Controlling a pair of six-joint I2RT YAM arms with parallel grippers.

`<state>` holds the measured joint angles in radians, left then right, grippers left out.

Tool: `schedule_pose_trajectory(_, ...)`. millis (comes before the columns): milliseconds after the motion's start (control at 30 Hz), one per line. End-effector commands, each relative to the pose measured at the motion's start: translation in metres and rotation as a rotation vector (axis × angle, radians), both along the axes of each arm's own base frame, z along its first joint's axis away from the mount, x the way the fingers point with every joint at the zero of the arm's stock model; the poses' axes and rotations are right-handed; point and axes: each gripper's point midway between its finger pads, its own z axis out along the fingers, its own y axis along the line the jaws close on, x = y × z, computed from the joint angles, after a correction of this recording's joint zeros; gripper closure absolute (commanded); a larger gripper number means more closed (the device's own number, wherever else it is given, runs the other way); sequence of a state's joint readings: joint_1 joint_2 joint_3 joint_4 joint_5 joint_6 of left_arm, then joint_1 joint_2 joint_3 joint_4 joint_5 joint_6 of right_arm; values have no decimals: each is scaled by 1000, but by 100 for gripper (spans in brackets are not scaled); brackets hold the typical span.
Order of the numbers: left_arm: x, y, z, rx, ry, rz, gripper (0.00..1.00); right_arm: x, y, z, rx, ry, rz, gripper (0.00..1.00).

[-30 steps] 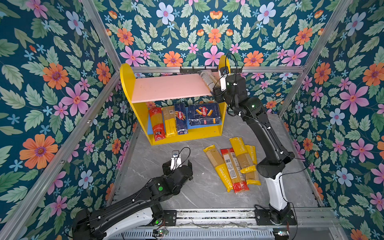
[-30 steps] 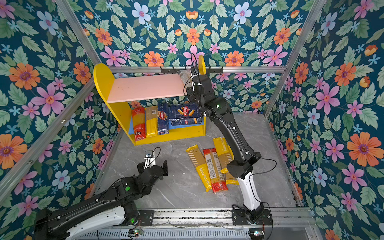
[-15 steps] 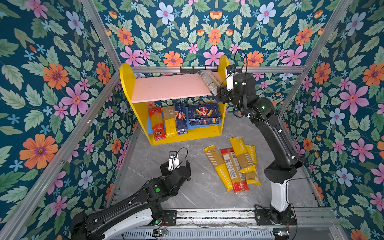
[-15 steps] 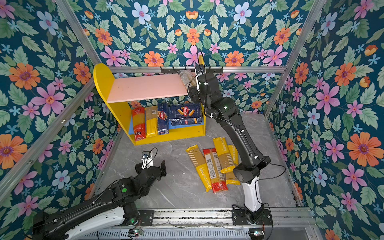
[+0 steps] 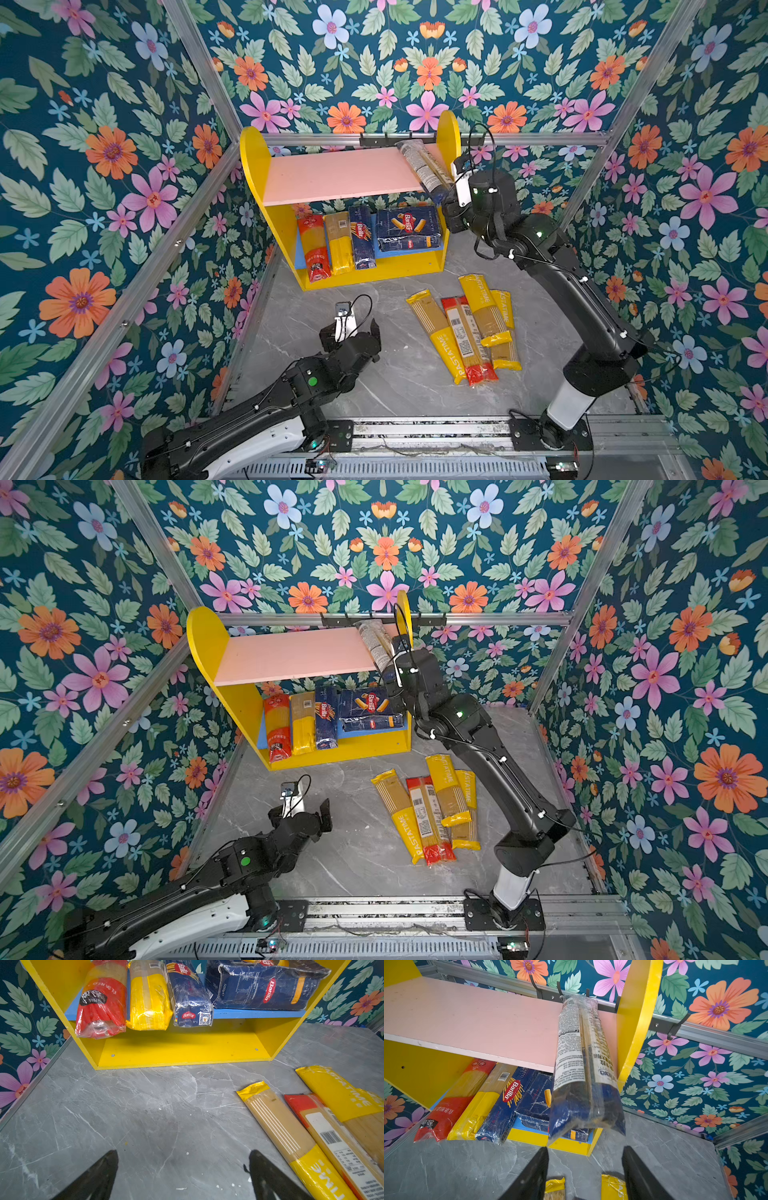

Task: Place and organize the pasta boxes and bags onto the shelf
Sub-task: 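Lay the white-labelled bag on the pink top shelf with the right gripper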

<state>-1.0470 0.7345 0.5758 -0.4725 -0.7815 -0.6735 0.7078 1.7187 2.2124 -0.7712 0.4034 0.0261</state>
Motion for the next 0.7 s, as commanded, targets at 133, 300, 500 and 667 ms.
schedule_pose_trajectory(133, 2, -5, 2, 3, 5, -6, 0, 2, 1, 1, 27, -7, -12, 44)
schedule_pose_trajectory(300, 3, -5, 3, 8, 3, -4, 0, 8, 2, -7, 5, 3, -30, 44)
schedule_pose_trajectory(500, 3, -3, 3, 24, 0, 3, 0, 17, 7, -14, -6, 11, -33, 44)
schedule_pose_trajectory(667, 4, -3, 2, 38, -2, 7, 0, 28, 14, -14, -13, 12, -26, 44)
